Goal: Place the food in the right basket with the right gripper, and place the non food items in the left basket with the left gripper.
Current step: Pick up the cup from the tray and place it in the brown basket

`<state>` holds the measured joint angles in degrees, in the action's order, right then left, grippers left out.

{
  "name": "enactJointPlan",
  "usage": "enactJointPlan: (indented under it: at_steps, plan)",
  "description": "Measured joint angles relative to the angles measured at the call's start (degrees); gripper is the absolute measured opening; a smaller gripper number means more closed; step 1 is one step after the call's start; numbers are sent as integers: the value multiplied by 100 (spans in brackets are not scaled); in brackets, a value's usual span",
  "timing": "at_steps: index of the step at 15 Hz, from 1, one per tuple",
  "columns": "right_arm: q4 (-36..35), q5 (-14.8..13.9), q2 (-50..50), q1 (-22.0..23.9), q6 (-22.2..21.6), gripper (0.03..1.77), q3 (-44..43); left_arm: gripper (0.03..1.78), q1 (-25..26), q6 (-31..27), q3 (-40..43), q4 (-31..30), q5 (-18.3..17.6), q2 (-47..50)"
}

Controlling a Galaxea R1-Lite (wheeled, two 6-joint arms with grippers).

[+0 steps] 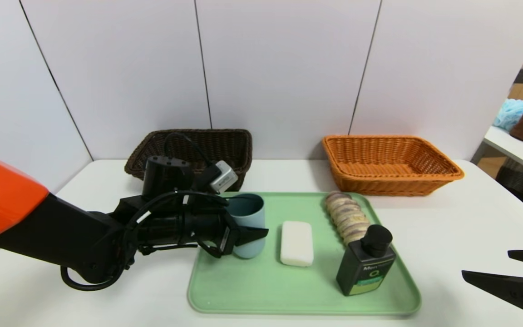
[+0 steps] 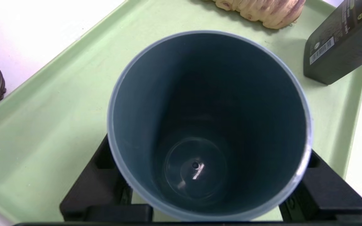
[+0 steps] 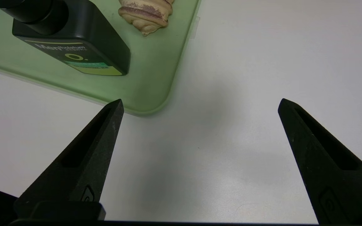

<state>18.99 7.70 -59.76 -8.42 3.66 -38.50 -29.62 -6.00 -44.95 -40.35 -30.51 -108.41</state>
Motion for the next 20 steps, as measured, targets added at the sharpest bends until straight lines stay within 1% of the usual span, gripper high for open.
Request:
enactJointPlan:
  at_steps: [3,6,8,10,12,14,16,20]
  plan:
    - [0,1,4,0,0,170,0,115,0,7,22,-201,0,-18]
    - [-4,-2,11,0,-9,170,0,115,5,187,0,-207,20,96]
    - [-1,-2,17,0,-9,170,2,115,16,269,-168,-182,61,295]
    - [-4,0,20,0,-16,170,9,115,61,280,-530,-16,210,486]
    - [-4,4,22,0,-13,170,29,115,206,280,-1079,441,277,646]
    - [-9,6,20,0,-5,170,38,115,524,276,-1735,1028,293,717]
    - [-150,12,17,0,-5,170,60,114,923,247,-2288,1442,293,640]
    - [-491,9,15,-1,-2,170,228,114,1734,189,-3228,1775,290,76]
